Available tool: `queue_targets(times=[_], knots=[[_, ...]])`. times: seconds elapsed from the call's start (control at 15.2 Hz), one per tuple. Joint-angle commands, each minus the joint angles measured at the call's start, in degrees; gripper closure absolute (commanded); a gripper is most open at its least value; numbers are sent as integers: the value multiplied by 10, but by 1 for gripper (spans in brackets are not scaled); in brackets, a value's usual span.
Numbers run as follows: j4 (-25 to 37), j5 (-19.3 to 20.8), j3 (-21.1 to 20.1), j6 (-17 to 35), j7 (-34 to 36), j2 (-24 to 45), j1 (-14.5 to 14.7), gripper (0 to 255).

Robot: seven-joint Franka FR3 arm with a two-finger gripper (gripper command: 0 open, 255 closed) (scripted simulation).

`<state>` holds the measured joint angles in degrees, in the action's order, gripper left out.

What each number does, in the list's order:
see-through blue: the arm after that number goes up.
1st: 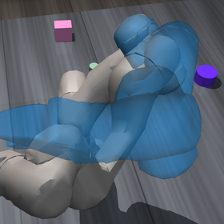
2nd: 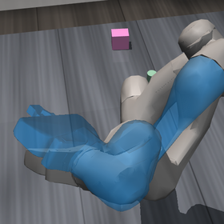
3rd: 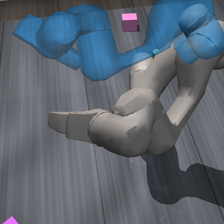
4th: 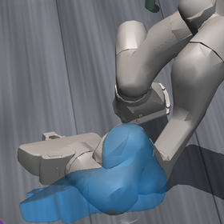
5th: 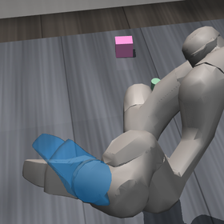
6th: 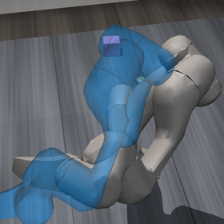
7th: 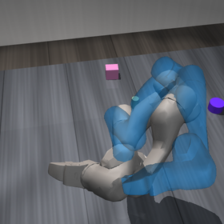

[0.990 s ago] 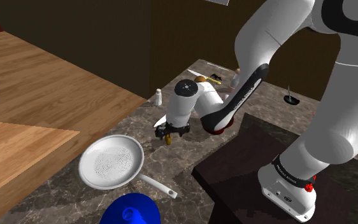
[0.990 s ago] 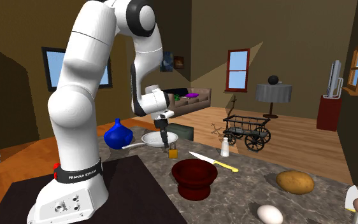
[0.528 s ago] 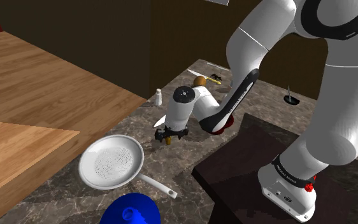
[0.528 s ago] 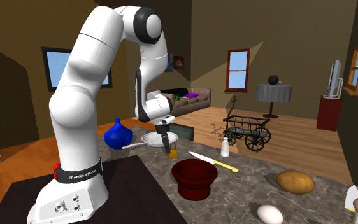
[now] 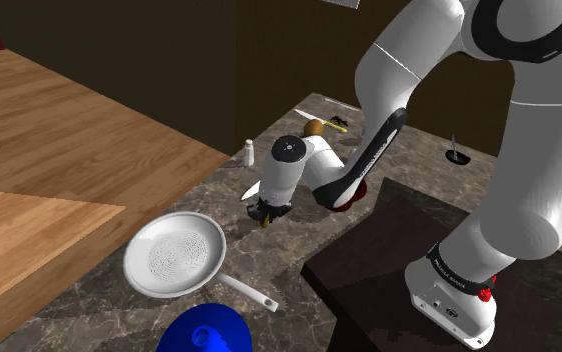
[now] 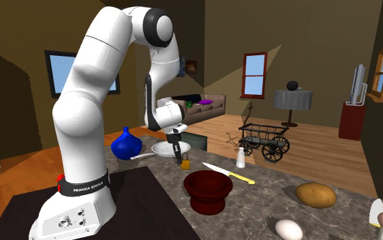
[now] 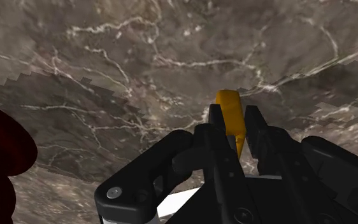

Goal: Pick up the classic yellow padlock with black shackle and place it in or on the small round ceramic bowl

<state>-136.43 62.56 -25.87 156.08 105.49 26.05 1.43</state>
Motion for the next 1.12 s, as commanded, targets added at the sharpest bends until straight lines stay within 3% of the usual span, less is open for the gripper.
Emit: queue_targets(times=[0.0,0.4,1.06], knots=[[0,0,0,0,0,0,0,255],[0,0,0,0,0,0,0,255],[-36,-127,-72,-24,-105,-87,-55,255]])
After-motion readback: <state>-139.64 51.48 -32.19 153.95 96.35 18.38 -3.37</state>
